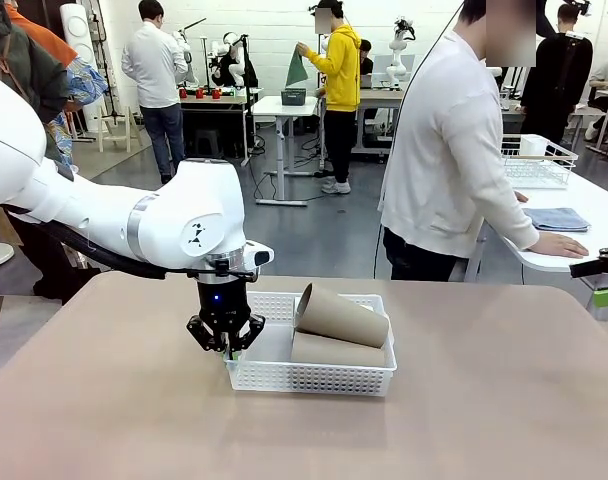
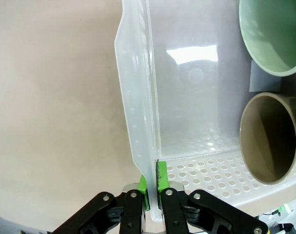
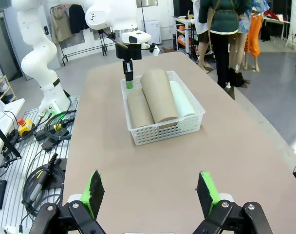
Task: Clean and organize the cups into the basket.
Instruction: Move the Organizing basket back to the left side of the table.
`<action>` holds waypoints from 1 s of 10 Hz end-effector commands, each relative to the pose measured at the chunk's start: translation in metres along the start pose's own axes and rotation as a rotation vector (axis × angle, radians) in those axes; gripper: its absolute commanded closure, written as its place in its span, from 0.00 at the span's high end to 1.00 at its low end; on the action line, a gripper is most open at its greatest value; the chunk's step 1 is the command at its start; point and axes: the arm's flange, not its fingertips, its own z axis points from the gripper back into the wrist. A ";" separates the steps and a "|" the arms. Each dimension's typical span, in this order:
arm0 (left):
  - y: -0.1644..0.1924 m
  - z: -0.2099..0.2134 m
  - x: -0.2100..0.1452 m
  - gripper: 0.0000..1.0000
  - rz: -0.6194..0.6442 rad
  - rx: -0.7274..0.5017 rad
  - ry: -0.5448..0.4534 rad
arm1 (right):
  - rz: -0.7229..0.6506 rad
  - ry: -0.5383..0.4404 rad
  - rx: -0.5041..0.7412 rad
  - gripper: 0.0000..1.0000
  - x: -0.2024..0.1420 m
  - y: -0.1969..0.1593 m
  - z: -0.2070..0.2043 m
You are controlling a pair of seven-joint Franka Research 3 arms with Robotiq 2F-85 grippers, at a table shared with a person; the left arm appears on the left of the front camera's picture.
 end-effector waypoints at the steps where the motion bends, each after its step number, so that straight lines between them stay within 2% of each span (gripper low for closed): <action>1: -0.001 0.001 -0.001 0.00 -0.001 0.002 0.003 | -0.191 -0.068 0.007 1.00 -0.011 -0.003 0.015; 4: -0.001 0.001 -0.001 0.00 -0.001 0.002 0.003 | -0.748 -0.203 0.001 1.00 -0.035 0.019 0.067; 6: -0.001 0.001 -0.001 0.00 -0.001 0.002 0.003 | -1.036 -0.187 0.082 1.00 -0.044 0.046 0.097; 7: -0.001 0.001 -0.001 0.00 -0.001 0.002 0.003 | -1.161 -0.141 0.120 1.00 -0.053 0.057 0.110; 8: -0.001 0.001 -0.001 0.00 -0.001 0.002 0.003 | -1.231 -0.139 0.147 1.00 -0.061 0.064 0.118; 10: -0.001 0.001 -0.001 0.00 -0.001 0.002 0.003 | -1.288 -0.159 0.146 1.00 -0.069 0.072 0.142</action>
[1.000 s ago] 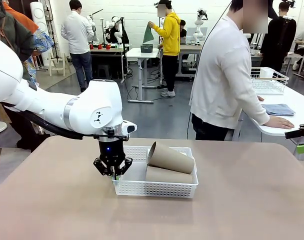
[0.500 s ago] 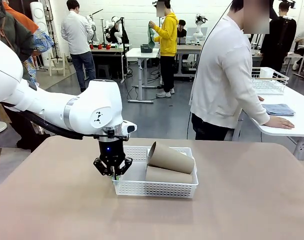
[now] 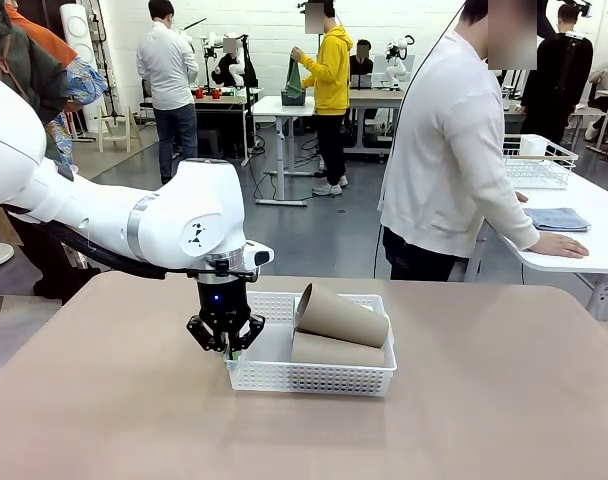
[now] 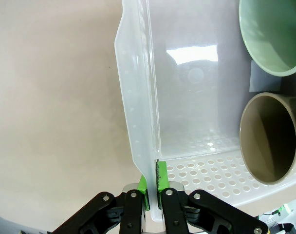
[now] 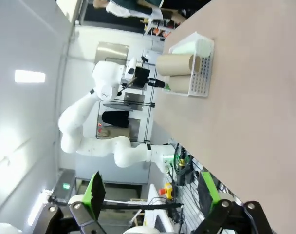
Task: Clean and organize the cups into the basket.
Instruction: Move the Organizing basket back to the left side of the table.
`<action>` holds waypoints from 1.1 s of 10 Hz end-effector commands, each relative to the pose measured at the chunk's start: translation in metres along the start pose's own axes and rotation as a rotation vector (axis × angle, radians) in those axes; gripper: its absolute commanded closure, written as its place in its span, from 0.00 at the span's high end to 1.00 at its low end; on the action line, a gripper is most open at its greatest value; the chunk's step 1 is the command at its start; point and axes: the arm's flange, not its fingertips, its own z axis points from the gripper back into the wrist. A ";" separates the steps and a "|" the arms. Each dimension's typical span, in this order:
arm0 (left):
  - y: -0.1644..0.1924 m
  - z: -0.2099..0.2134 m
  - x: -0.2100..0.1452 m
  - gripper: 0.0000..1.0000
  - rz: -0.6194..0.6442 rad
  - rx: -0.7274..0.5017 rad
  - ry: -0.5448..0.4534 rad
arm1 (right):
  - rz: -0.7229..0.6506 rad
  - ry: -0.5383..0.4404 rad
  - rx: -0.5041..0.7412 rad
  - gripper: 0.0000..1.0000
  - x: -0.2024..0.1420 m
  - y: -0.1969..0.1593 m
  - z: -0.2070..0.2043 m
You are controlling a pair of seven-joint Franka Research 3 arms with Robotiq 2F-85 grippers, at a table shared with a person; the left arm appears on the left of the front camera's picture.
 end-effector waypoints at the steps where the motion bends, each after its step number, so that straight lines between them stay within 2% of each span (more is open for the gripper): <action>1: -0.001 0.001 -0.001 0.00 -0.001 0.002 0.003 | -0.026 -0.032 0.000 1.00 0.004 0.001 0.021; 2: -0.001 0.001 -0.001 0.00 -0.001 0.002 0.003 | -0.032 -0.049 0.010 1.00 0.006 -0.002 0.023; 3: -0.001 0.001 -0.001 0.00 -0.001 0.002 0.003 | -0.014 -0.017 -0.004 1.00 -0.001 0.001 0.011; 11: -0.001 0.001 -0.001 0.00 -0.001 0.002 0.003 | -0.014 -0.017 -0.004 1.00 -0.001 0.001 0.011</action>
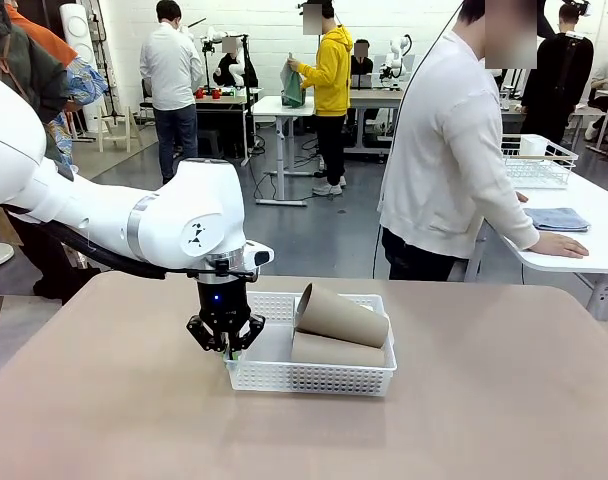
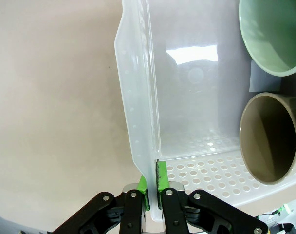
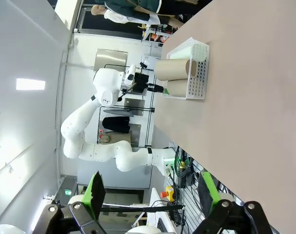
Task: Clean and organize the cups into the basket.
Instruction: Move the Organizing basket back to the left side of the table.
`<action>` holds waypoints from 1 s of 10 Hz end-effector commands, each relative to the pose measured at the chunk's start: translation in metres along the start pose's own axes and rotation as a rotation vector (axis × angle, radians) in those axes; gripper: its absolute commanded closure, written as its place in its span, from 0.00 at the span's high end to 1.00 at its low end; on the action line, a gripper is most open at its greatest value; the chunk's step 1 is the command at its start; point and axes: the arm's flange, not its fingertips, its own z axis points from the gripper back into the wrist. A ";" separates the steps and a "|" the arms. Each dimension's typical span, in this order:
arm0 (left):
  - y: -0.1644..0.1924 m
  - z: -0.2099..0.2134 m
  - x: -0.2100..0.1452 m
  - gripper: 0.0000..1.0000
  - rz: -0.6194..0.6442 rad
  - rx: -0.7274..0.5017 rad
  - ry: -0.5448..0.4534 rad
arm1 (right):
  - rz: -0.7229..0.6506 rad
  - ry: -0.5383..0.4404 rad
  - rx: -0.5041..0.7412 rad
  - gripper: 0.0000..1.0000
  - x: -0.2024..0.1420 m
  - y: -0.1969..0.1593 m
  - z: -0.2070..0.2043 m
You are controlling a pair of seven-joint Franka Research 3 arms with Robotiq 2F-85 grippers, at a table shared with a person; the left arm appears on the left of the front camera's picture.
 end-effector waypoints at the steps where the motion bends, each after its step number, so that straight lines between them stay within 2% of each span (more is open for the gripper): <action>1: 0.000 0.000 0.000 0.05 0.000 0.000 0.000 | 0.000 0.007 0.003 1.00 -0.003 0.001 -0.004; 6: 0.105 0.034 -0.018 0.05 0.011 0.124 -0.073 | 0.000 0.007 0.003 1.00 -0.003 0.001 -0.004; 10: 0.195 0.025 0.001 0.05 0.056 0.189 -0.009 | 0.000 0.007 0.003 1.00 -0.003 0.001 -0.004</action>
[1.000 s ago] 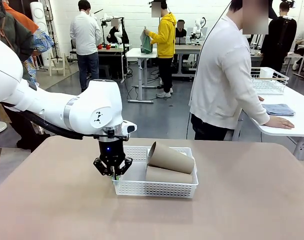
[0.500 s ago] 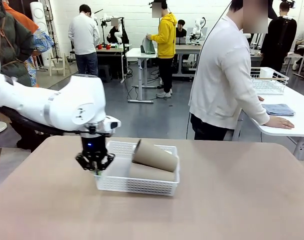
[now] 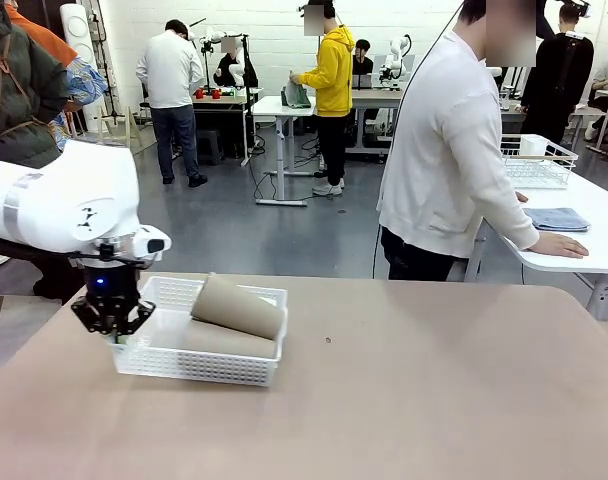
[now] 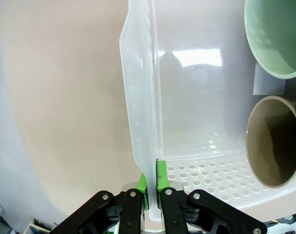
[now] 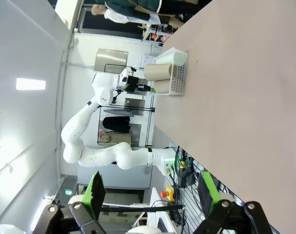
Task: Clean and organize the cups into the basket.
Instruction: Move the Organizing basket back to the left side of the table.
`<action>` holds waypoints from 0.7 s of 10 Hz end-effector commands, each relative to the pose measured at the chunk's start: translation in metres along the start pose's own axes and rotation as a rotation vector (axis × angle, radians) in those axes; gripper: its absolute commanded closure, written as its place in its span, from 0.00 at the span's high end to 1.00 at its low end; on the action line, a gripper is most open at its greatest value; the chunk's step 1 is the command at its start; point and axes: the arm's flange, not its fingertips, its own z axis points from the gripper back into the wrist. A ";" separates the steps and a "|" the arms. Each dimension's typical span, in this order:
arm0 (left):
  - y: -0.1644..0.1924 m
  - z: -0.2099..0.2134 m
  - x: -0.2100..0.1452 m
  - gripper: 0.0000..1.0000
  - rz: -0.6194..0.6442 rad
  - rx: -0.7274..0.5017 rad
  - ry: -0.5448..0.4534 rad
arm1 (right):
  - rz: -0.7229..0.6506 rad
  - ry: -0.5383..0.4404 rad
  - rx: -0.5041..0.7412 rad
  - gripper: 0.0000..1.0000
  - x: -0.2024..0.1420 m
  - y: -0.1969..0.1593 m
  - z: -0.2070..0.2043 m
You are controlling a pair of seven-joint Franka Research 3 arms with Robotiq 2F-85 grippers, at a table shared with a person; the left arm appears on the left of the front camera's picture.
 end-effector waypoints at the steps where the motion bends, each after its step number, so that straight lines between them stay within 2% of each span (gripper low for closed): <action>1: 0.042 -0.014 0.020 0.05 0.014 0.031 0.045 | 0.001 0.006 0.001 1.00 -0.003 0.001 -0.003; 5: 0.114 -0.019 0.030 0.05 -0.001 0.032 0.068 | 0.001 0.006 0.001 1.00 -0.003 0.001 -0.003; 7: 0.139 -0.011 0.027 0.05 0.006 0.018 0.039 | 0.001 0.006 0.001 1.00 -0.003 0.001 -0.003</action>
